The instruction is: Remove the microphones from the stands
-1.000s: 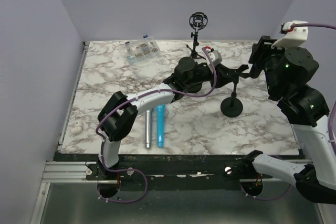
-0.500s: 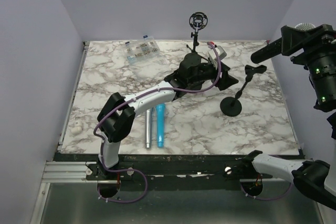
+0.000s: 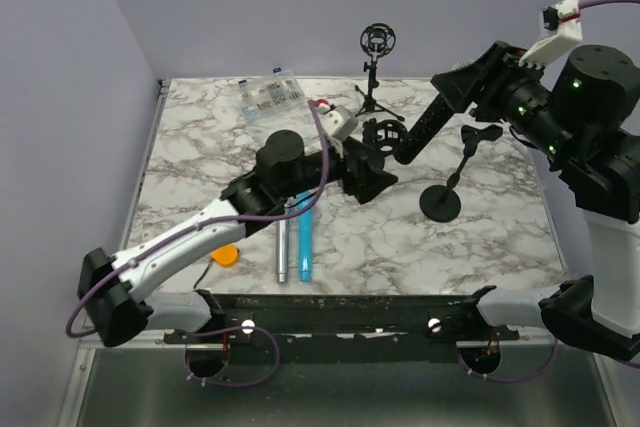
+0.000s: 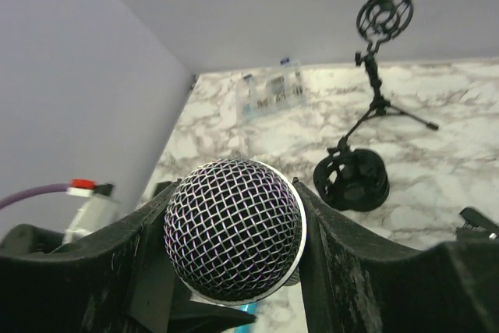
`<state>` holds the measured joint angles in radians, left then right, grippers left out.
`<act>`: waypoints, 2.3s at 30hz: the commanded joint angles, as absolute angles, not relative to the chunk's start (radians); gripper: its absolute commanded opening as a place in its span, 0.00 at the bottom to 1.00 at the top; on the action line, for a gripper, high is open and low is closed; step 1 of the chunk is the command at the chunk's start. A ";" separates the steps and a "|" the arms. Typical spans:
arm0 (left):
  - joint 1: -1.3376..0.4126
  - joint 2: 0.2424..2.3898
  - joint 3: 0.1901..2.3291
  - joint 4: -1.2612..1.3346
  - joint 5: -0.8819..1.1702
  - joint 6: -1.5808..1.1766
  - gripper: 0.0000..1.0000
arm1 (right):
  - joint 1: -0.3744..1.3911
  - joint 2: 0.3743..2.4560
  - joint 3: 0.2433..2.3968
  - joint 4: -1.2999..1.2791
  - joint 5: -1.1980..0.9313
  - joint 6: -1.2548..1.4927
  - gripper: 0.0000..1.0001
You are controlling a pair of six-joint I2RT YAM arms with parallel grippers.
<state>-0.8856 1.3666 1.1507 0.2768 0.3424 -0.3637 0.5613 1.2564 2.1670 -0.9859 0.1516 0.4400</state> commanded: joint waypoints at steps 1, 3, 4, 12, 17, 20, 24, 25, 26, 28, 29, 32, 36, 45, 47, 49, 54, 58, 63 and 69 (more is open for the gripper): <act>-0.876 1.037 1.057 -0.221 0.105 -0.375 0.88 | 0.559 1.300 2.139 -1.073 0.009 0.508 0.01; -0.866 0.882 1.004 -0.358 0.011 -0.364 0.89 | 0.560 1.288 2.042 -1.025 -0.049 0.519 0.01; -0.856 0.816 0.989 -0.420 -0.027 -0.364 0.90 | 0.560 1.289 1.999 -1.004 -0.068 0.525 0.01; -0.835 0.541 1.104 -0.548 -0.285 -0.231 0.94 | 0.589 1.368 1.647 -0.842 -0.304 0.572 0.01; -0.833 0.606 1.211 -0.404 -0.426 -0.080 0.95 | 0.726 1.405 1.459 -0.746 -0.092 0.643 0.01; -0.831 0.663 1.210 -0.212 -0.456 0.078 0.95 | 0.774 1.430 1.363 -0.652 -0.038 0.732 0.01; -0.827 0.750 1.163 -0.042 -0.541 0.247 0.95 | 0.828 1.500 1.281 -0.552 -0.006 0.826 0.01; -0.823 0.771 1.136 -0.010 -0.553 0.279 0.95 | 0.834 1.516 1.268 -0.537 0.017 0.842 0.01; -0.819 0.782 1.108 0.035 -0.559 0.305 0.95 | 0.840 1.529 1.254 -0.514 0.036 0.853 0.01; -0.810 0.795 1.033 0.097 -0.562 0.335 0.95 | 0.842 1.550 1.225 -0.474 0.057 0.873 0.01; -0.805 0.792 0.993 0.118 -0.560 0.335 0.95 | 0.843 1.562 1.214 -0.457 0.067 0.882 0.01; -0.790 0.762 0.916 0.139 -0.530 0.305 0.95 | 0.843 1.600 1.207 -0.427 0.110 0.893 0.01; -0.791 0.707 0.853 0.187 -0.509 0.316 0.95 | 0.842 1.668 1.218 -0.401 0.169 0.885 0.01; -0.794 0.673 0.810 0.236 -0.523 0.316 0.93 | 0.842 1.816 1.253 -0.350 0.272 0.908 0.01; -0.794 0.677 0.813 0.229 -0.520 0.316 0.93 | 0.843 1.835 1.247 -0.335 0.287 0.931 0.01; -0.794 0.676 0.812 0.229 -0.518 0.312 0.93 | 0.842 1.843 1.232 -0.313 0.306 0.944 0.01; -0.798 0.666 0.813 0.224 -0.508 0.299 0.92 | 0.842 1.893 1.238 -0.314 0.347 0.957 0.04; -0.798 0.666 0.814 0.220 -0.506 0.294 0.92 | 0.843 1.926 1.243 -0.333 0.386 0.997 0.09; -0.800 0.664 0.815 0.216 -0.508 0.296 0.92 | 0.847 1.951 1.244 -0.351 0.427 1.021 0.15; -0.801 0.654 0.815 0.210 -0.508 0.301 0.90 | 0.864 1.969 1.241 -0.357 0.450 1.020 0.24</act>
